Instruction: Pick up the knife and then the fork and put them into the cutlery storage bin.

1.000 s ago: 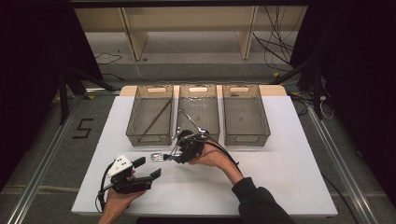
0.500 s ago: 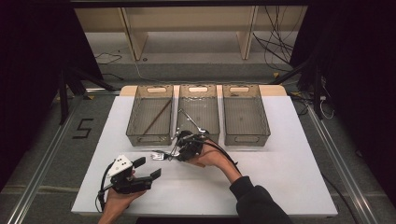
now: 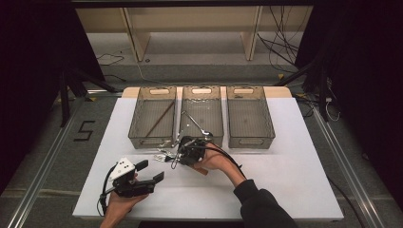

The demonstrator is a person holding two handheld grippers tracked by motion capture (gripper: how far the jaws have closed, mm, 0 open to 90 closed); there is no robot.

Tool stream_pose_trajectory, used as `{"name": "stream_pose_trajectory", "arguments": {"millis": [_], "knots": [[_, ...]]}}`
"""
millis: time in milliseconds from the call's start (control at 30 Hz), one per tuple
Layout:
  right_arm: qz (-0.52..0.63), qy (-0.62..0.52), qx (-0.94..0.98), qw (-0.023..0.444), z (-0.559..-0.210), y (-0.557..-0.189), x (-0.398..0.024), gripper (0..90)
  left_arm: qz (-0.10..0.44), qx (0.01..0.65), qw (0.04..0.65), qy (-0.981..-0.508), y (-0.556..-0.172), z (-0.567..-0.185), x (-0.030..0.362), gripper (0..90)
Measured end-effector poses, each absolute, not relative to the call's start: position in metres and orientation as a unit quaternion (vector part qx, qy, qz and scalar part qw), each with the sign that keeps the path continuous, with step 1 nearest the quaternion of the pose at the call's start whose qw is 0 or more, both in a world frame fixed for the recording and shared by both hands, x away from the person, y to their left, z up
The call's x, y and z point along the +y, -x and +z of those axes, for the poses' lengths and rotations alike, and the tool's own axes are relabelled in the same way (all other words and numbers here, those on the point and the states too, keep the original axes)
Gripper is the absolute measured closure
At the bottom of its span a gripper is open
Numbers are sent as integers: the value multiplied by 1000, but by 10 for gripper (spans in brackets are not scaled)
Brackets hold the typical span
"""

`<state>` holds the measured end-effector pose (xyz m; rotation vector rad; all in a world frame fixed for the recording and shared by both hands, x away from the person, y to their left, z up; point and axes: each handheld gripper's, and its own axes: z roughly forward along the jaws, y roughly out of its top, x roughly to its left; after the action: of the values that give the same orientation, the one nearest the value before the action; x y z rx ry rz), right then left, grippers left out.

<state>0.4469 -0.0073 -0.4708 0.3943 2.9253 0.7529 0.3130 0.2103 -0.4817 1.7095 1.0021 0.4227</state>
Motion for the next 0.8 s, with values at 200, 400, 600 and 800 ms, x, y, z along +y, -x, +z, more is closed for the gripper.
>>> {"name": "stream_pose_trajectory", "arguments": {"millis": [200,400,600,800], "knots": [[254,-130,957,44,-465,-443,-8,777,177,419,529,-716,-313,-482,210,178],[252,-130,958,46,-463,-442,-10,778,177,419,530,-716,-313,-482,210,178],[268,-125,954,45,-455,-439,-12,779,178,419,529,-716,-313,-481,211,178],[292,-130,946,55,-441,-436,-20,779,178,419,529,-716,-313,-482,210,178]]}}
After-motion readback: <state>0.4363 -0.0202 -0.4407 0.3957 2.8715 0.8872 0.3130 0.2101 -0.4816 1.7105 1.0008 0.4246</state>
